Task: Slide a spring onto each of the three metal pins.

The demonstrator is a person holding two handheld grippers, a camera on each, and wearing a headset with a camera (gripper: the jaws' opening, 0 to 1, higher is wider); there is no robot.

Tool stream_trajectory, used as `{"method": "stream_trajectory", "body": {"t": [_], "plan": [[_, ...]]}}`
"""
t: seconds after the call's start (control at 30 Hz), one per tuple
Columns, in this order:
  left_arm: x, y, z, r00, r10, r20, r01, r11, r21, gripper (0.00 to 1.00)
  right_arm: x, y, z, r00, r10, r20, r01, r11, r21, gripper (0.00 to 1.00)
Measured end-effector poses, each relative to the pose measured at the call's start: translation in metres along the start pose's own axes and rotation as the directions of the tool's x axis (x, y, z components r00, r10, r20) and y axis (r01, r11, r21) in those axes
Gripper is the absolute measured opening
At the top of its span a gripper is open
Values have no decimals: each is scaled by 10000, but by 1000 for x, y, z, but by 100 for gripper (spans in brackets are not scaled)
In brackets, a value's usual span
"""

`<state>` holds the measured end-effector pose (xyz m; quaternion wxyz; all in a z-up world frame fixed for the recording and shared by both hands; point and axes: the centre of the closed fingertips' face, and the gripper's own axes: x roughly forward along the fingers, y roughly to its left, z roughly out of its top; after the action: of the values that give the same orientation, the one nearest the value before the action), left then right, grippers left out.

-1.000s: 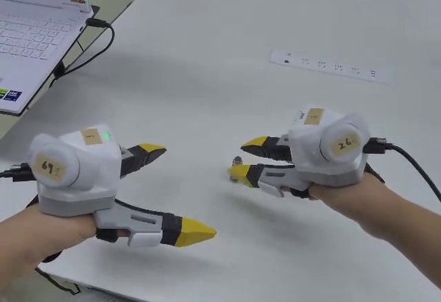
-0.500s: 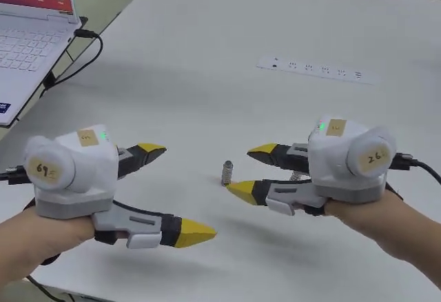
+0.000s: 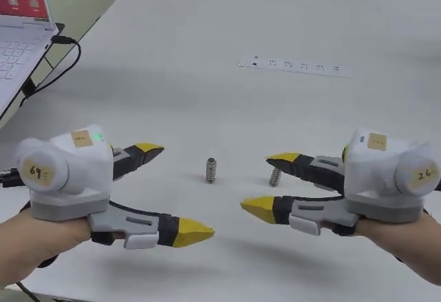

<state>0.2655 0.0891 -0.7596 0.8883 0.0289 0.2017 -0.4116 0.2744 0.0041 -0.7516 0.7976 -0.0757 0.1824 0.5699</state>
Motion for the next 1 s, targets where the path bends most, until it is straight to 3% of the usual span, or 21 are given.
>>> {"method": "stream_trajectory", "body": {"t": [0.3,0.6,1.0], "plan": [[1,-7,6,9998,-154,102,154,9999,75,98,-28,2,-8,9989,-258,394,241,9987,448,62],[-1,-7,3,10000,-76,22,76,10000,-7,98,-48,-4,-24,9977,-635,222,618,9956,706,72],[-7,-2,-1,10000,93,3,-93,9998,-190,98,-79,-21,-42,9858,-1660,252,1587,9700,1841,82]]}}
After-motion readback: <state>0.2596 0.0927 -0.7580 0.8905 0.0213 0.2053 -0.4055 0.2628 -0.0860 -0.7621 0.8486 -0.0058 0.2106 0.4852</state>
